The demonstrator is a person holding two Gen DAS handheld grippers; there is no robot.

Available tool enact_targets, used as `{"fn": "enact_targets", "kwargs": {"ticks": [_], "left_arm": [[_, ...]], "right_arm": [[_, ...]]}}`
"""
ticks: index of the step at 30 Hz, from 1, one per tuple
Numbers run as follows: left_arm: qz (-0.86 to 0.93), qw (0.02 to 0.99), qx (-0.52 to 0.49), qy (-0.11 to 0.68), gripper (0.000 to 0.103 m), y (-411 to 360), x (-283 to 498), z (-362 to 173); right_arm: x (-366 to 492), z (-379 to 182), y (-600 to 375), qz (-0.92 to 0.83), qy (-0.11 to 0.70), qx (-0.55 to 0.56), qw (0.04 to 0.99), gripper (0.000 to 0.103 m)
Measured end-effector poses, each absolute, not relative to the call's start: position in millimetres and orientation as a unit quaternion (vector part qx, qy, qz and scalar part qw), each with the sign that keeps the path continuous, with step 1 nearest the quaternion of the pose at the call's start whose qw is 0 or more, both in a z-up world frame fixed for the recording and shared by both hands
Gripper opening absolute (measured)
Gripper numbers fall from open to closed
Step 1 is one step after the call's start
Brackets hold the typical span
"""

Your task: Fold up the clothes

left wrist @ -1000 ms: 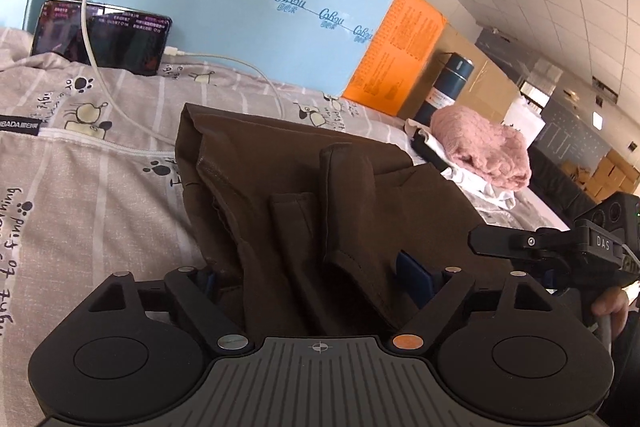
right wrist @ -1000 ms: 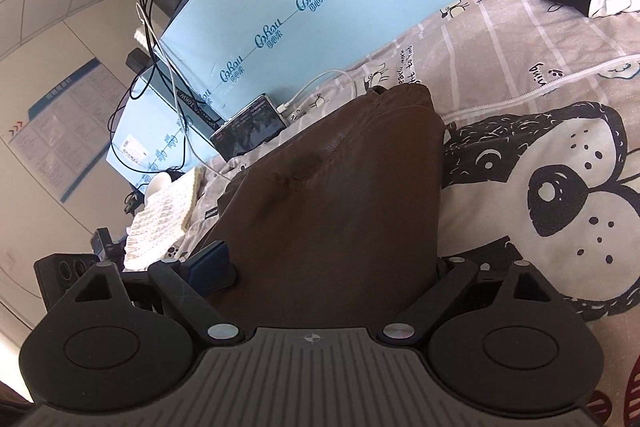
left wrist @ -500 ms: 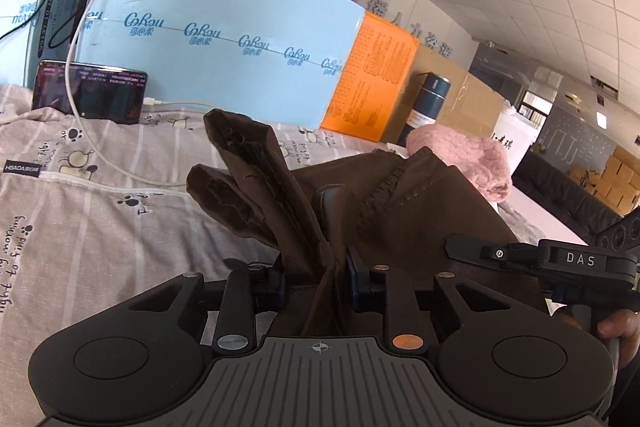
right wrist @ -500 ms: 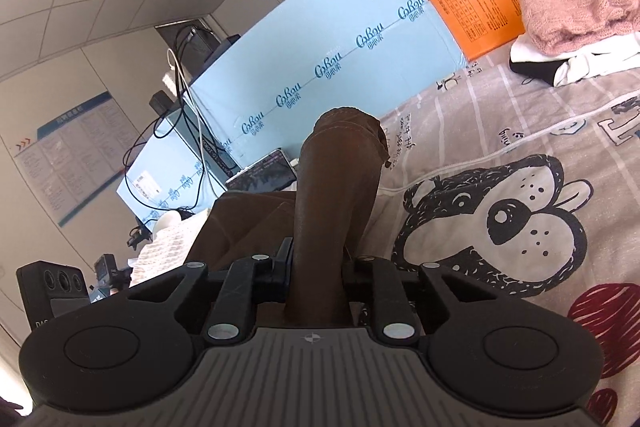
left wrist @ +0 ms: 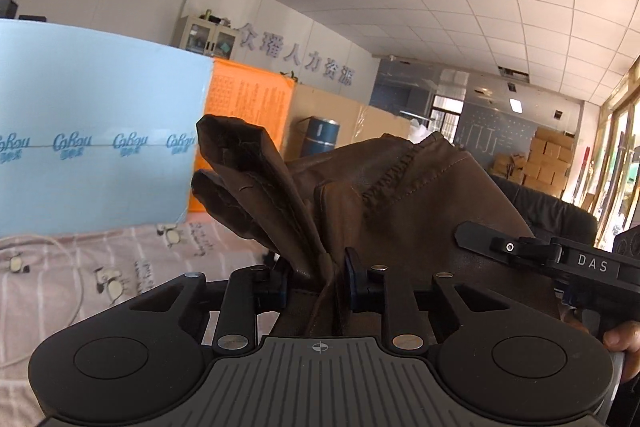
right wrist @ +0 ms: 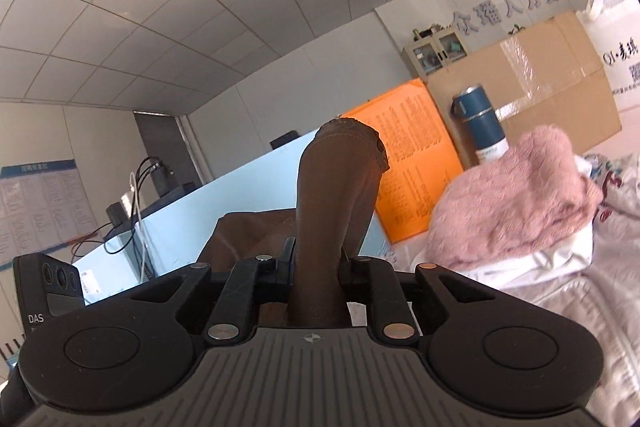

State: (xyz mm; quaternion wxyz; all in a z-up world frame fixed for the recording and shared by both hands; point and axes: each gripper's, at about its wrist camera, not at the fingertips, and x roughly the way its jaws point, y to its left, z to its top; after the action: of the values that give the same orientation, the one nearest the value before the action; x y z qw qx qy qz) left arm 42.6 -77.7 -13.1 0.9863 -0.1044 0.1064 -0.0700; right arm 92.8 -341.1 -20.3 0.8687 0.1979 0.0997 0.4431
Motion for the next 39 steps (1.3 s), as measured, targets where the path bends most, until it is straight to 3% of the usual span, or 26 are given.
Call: {"fn": "enact_targets", "kwargs": {"ticks": [8,12,17,18,19,20,23,27,29,30,32,34,37,39], "left_arm": [[-0.093,0.987,-0.119,0.059,0.023,-111.8,159.3,11.9],[-0.104,0.983,-0.130,0.074,0.024,-125.7,210.6,-2.1],[-0.040,0.991,-0.063,0.114,0.042,-135.3,232.3,-41.2],[-0.021,0.992,-0.051,0.114,0.056,-134.5,230.9,-47.8],[-0.009,0.992,-0.053,0.117,0.070,-131.3,230.1,-52.6],[-0.001,0.991,-0.061,0.122,0.073,-126.7,229.8,-56.5],[0.009,0.981,-0.082,0.178,0.076,-118.2,245.6,-68.7],[0.004,0.978,-0.116,0.172,0.083,-108.1,243.1,-81.9],[-0.006,0.977,-0.125,0.171,0.083,-101.6,232.6,-75.1],[-0.011,0.977,-0.129,0.171,0.084,-98.1,227.0,-71.2],[-0.012,0.977,-0.133,0.165,0.088,-89.9,207.9,-63.1],[-0.007,0.978,-0.134,0.163,0.092,-80.3,188.2,-55.1],[0.005,0.979,-0.132,0.156,0.093,-64.1,156.7,-44.7],[0.009,0.979,-0.132,0.153,0.094,-53.3,135.4,-36.1]], "right_arm": [[183.6,15.2,-356.3,0.292,-0.007,0.192,0.937,0.014],[236.5,-3.3,-352.6,0.201,0.005,0.198,0.959,0.014],[291.7,-62.6,-353.8,0.114,0.081,0.207,0.968,0.015],[299.4,-72.2,-353.9,0.100,0.095,0.208,0.968,0.015],[304.2,-76.4,-358.7,0.097,0.101,0.224,0.965,0.017],[309.0,-80.7,-363.4,0.095,0.108,0.239,0.960,0.022],[313.4,-92.6,-371.8,0.085,0.123,0.254,0.956,0.031],[314.2,-98.4,-366.1,0.071,0.124,0.223,0.964,0.036],[312.9,-99.2,-370.0,0.069,0.115,0.236,0.962,0.046],[310.6,-100.0,-372.7,0.065,0.107,0.248,0.961,0.051],[299.0,-96.9,-372.5,0.039,0.071,0.249,0.965,0.070],[283.1,-91.9,-370.7,0.041,0.025,0.240,0.970,0.073],[258.4,-85.6,-364.0,0.037,-0.036,0.217,0.975,0.088],[241.8,-81.5,-358.4,0.025,-0.076,0.197,0.977,0.089]]}}
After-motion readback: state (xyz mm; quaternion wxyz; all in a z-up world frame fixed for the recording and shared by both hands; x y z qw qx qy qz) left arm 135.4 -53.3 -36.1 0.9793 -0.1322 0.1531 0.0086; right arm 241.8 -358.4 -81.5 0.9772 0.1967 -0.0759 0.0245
